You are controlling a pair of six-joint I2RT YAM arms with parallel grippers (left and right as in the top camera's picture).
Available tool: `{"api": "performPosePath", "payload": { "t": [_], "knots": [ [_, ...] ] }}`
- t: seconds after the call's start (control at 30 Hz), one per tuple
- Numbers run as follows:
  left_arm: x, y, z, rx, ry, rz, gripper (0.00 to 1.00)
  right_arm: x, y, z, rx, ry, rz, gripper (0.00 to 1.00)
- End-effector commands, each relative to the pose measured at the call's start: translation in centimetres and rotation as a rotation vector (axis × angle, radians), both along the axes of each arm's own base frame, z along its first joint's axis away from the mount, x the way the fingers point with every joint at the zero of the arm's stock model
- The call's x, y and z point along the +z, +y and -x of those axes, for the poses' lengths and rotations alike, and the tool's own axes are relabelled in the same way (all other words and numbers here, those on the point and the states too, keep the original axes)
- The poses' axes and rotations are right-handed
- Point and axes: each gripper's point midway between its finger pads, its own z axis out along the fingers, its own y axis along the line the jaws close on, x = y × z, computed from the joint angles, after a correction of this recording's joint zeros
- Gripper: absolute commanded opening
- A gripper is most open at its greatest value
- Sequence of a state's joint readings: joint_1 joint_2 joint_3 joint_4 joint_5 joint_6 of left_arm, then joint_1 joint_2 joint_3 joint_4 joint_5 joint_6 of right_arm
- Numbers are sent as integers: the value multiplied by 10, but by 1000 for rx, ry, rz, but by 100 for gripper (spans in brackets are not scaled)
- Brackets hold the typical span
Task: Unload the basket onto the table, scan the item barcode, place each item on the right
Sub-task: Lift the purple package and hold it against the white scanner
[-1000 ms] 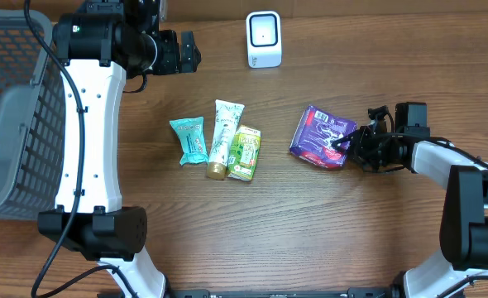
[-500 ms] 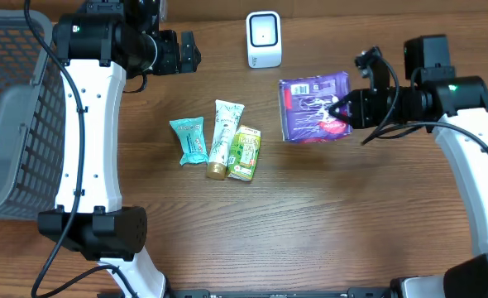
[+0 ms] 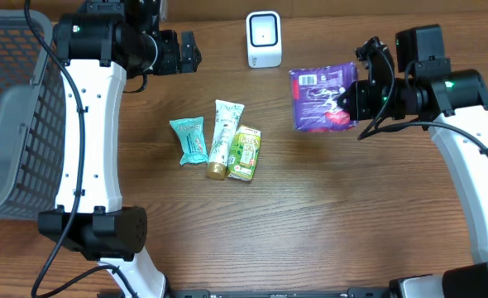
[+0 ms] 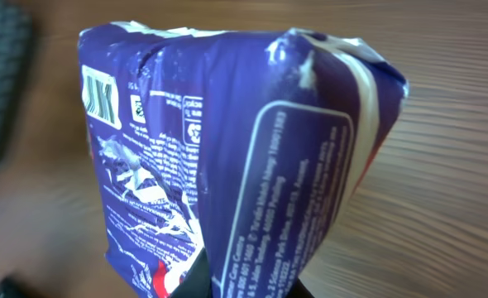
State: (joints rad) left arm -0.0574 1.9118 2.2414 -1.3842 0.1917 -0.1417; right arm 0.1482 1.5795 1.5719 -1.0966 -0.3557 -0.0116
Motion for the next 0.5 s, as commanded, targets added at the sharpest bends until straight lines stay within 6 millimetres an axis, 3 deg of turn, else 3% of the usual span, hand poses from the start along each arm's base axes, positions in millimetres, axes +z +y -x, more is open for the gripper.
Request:
{"api": "performPosePath", "payload": {
  "t": [0.0, 0.1, 0.23, 0.3, 0.4, 0.47],
  "knots": [
    [5, -2, 0, -19, -18, 3, 100, 34, -32, -31, -211, -137, 215, 4],
    [5, -2, 0, -18, -18, 3, 100, 55, -45, -57, -300, -225, 389, 3],
    [5, -4, 0, -22, -18, 4, 100, 75, -49, -107, -357, -415, 665, 4],
    [5, -3, 0, -21, -18, 4, 100, 78, -38, -140, -332, -535, 830, 4],
    [5, -3, 0, -21, -18, 3, 100, 78, -20, -172, -277, -647, 1013, 4],
    [5, -3, 0, -20, -18, 3, 100, 67, 4, -193, -101, -696, 1173, 4]
  ]
}}
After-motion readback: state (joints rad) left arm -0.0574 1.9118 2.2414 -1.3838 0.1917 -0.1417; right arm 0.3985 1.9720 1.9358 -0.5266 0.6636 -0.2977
